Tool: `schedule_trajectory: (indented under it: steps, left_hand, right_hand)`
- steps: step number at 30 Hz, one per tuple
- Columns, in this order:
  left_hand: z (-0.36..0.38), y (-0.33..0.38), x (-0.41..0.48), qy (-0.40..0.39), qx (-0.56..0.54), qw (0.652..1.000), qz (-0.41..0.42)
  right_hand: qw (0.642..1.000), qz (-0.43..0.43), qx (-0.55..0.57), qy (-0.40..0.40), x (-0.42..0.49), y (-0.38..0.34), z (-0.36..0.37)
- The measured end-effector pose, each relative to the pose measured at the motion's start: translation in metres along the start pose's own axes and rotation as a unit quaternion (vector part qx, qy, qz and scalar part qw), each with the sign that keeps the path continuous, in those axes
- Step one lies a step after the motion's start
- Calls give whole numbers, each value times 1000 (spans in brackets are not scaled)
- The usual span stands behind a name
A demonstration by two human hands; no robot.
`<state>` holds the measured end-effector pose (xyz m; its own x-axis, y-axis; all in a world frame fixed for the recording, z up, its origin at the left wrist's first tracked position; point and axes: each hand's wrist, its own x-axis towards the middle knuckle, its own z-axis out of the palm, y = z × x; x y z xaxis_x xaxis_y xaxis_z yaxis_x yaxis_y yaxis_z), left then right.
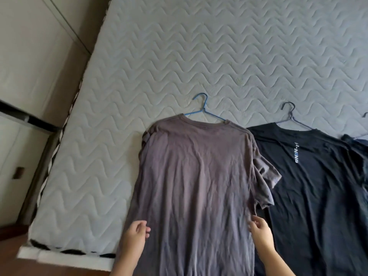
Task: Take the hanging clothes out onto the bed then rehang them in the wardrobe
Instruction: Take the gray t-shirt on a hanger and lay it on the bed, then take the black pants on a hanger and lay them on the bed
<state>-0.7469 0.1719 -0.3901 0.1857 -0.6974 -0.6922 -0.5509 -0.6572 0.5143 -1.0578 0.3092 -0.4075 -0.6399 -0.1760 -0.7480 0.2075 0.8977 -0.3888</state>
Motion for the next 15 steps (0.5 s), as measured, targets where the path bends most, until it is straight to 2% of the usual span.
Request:
schedule_trajectory:
  steps: [5,9,15]
  left_hand:
    - [-39,-65,-64,-20,53,997,-52]
    - [-69,-106,-112,-29,63,995,-67]
    - [-107,-179,-180,52,-65,987,-136]
  right_hand:
    - [989,9,-81,-126,-38,36,-16]
    - [972,-9,-140,-187,-57,52,-22]
    - [959,-36,-190,-208,-77,56,-24]
